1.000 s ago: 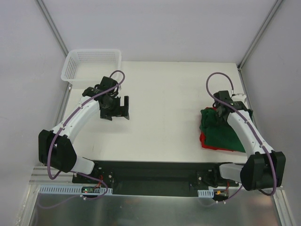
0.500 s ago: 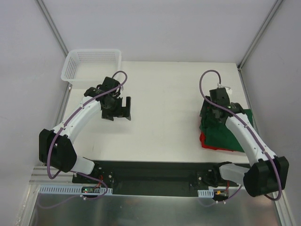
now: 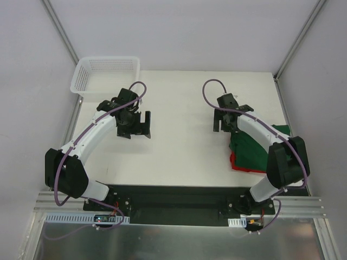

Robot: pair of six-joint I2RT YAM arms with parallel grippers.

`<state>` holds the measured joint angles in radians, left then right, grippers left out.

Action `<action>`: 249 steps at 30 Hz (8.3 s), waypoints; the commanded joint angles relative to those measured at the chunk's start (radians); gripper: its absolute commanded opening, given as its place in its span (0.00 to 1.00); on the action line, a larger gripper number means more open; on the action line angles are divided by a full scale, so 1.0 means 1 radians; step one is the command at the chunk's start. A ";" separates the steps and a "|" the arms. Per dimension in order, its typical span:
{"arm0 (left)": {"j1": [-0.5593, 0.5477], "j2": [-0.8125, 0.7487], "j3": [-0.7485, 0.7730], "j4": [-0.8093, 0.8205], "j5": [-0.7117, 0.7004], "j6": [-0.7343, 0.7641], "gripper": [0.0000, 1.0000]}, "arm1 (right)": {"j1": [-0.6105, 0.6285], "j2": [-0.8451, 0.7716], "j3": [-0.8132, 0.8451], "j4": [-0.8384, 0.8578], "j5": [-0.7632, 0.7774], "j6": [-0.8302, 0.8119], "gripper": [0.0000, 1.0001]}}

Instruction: Fold and stack the t-shirts

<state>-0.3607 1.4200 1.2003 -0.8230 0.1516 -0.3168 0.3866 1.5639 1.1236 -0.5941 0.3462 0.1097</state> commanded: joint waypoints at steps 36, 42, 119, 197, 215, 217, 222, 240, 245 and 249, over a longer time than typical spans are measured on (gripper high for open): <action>-0.011 -0.021 0.008 0.008 0.011 0.019 0.99 | -0.077 0.091 -0.114 -0.395 0.300 0.154 0.96; -0.009 -0.016 0.012 0.010 0.016 0.025 0.99 | -0.075 0.168 -0.062 -0.545 0.349 0.249 0.96; -0.032 -0.012 -0.012 0.013 -0.004 0.015 0.99 | -0.221 -0.165 -0.076 -0.477 0.470 0.159 0.96; -0.037 0.007 -0.050 0.031 -0.034 0.018 0.99 | -0.124 -0.200 -0.196 -0.224 0.228 0.245 0.96; -0.038 0.019 -0.047 0.033 -0.034 0.012 0.99 | -0.155 -0.252 -0.205 0.030 0.005 0.145 0.96; -0.038 0.019 -0.048 0.032 -0.035 0.013 0.99 | -0.155 -0.245 -0.208 0.056 -0.016 0.143 0.96; -0.038 0.026 -0.048 0.033 -0.032 0.013 0.99 | -0.152 -0.237 -0.206 0.074 -0.049 0.150 0.96; -0.038 0.030 -0.045 0.033 -0.032 0.016 0.99 | -0.063 -0.168 -0.091 0.017 0.091 0.113 0.96; -0.040 0.025 -0.048 0.032 -0.034 0.021 0.99 | -0.055 -0.101 -0.070 0.079 0.008 0.117 0.96; -0.038 0.025 -0.051 0.032 -0.037 0.021 0.99 | -0.026 -0.132 -0.042 0.065 0.004 0.110 0.96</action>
<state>-0.3874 1.4624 1.1618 -0.7898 0.1432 -0.2985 0.3294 1.4712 1.0077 -0.5720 0.3874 0.2291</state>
